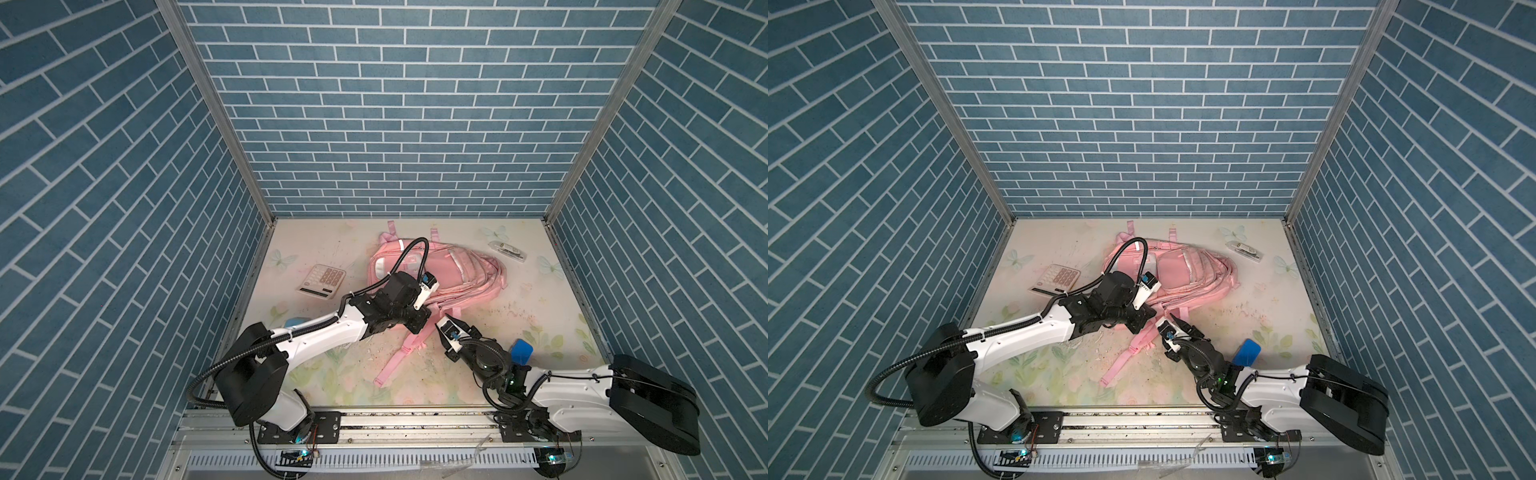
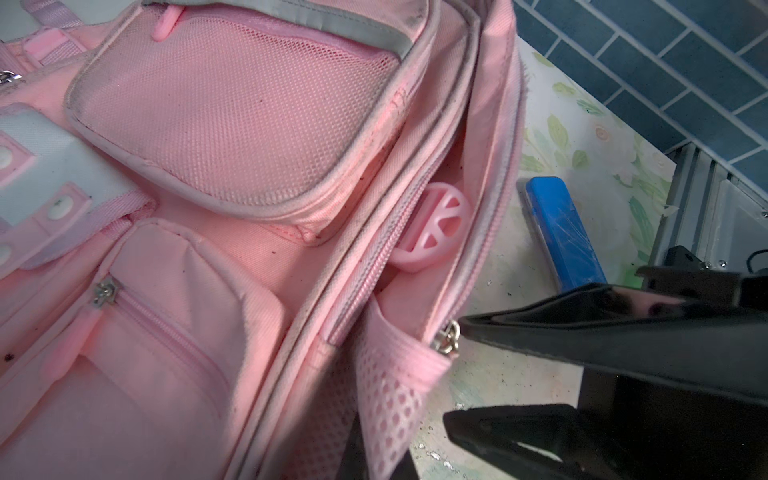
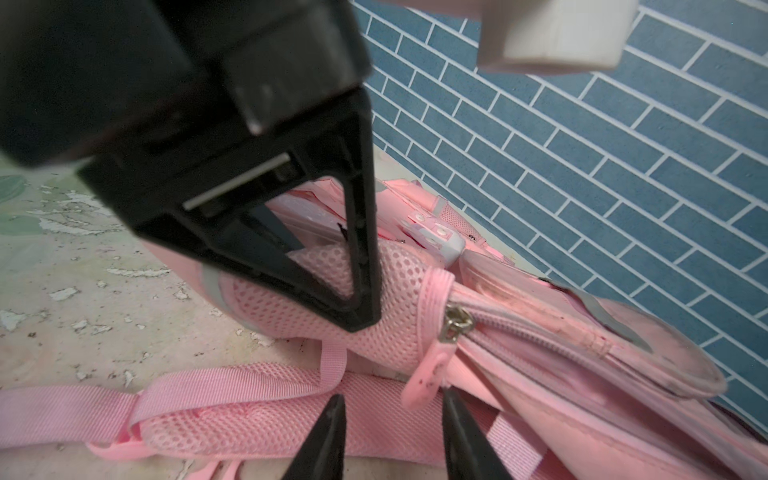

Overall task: Pack the student bag
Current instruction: 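Grasp the other zipper pull with right gripper while left holds its pull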

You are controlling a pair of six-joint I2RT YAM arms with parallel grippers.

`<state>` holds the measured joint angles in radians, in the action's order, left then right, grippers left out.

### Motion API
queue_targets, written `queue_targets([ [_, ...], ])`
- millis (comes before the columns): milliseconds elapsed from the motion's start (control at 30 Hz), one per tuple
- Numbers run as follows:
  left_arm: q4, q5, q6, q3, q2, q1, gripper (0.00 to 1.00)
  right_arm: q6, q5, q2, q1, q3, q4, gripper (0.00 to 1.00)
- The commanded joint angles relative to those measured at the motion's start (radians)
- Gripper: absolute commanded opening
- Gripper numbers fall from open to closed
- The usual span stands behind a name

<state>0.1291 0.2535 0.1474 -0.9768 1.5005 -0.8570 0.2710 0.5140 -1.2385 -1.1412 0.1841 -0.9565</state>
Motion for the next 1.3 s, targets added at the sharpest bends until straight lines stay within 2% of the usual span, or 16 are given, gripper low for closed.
queue_targets([
  [0,-0.119,0.035,0.026,-0.048,-0.010,-0.010,0.00,0.021,0.136,-0.039,-0.016,0.043,-0.070,0.36],
  [200,-0.118,0.031,0.033,-0.039,-0.006,-0.012,0.00,-0.022,0.174,-0.063,-0.016,0.056,-0.089,0.30],
  [400,-0.093,0.022,0.015,-0.049,-0.003,-0.011,0.00,-0.107,0.202,-0.055,-0.016,0.070,0.001,0.09],
  [500,-0.066,0.014,-0.010,-0.058,-0.010,-0.010,0.00,-0.155,0.201,-0.002,-0.010,0.048,0.041,0.03],
  [567,-0.045,0.002,-0.034,-0.056,-0.019,-0.010,0.00,-0.201,0.157,0.055,0.006,0.031,0.092,0.01],
  [767,0.007,-0.022,-0.119,-0.033,-0.065,-0.004,0.00,-0.322,-0.014,0.240,0.108,0.008,0.305,0.00],
  [933,0.028,-0.041,-0.192,0.001,-0.113,0.026,0.00,-0.384,-0.046,0.364,0.200,0.021,0.475,0.00],
  [1067,0.051,-0.046,-0.290,0.020,-0.136,0.050,0.00,-0.464,-0.095,0.457,0.326,0.024,0.603,0.00],
  [1167,0.065,-0.050,-0.362,0.025,-0.140,0.052,0.00,-0.501,-0.171,0.507,0.423,0.023,0.642,0.00],
  [1267,0.069,-0.054,-0.430,0.025,-0.131,0.056,0.00,-0.496,-0.226,0.527,0.474,0.031,0.648,0.00],
])
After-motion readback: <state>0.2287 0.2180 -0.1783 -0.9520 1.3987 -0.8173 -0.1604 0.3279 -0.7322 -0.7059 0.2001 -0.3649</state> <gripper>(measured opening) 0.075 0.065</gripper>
